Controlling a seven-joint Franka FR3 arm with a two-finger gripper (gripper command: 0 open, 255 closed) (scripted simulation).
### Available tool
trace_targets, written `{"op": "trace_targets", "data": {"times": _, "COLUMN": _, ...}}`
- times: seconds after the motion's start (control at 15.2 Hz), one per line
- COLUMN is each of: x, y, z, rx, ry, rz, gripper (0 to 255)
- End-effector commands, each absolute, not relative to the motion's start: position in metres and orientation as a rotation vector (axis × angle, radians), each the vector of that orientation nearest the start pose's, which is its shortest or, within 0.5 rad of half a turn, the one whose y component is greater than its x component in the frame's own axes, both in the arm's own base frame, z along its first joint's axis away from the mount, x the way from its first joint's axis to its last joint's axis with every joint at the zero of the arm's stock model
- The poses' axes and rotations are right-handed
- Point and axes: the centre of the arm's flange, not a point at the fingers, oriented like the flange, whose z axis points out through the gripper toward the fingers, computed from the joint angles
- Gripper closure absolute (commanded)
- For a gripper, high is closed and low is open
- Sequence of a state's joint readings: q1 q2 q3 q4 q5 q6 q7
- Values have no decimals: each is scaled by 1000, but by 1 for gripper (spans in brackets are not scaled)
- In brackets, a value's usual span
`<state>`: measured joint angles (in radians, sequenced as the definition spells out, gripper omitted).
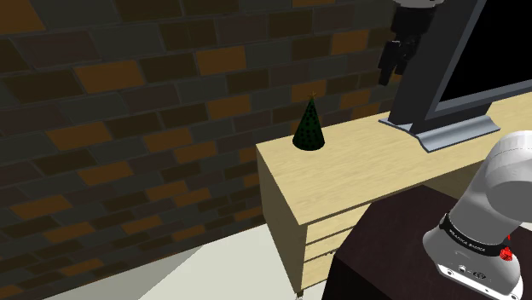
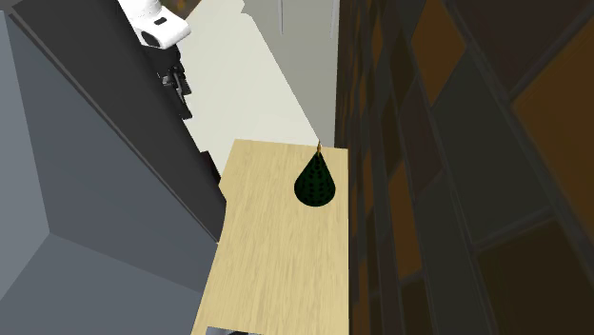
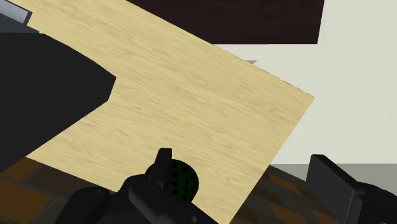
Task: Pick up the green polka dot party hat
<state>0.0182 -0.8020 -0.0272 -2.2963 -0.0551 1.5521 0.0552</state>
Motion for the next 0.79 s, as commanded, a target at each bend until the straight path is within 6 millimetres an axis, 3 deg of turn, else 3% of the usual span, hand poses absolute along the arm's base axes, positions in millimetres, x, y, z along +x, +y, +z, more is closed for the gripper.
{"op": "trace_targets", "data": {"times": 0.0, "x": 301, "y": -12, "z": 622, "rx": -3173, "ry": 94, "rz": -93, "gripper": 0}}
{"op": "trace_targets", "data": {"times": 0.73, "x": 420, "y": -86, "z": 574, "rx": -3136, "ry": -500, "rz": -43, "gripper": 0}}
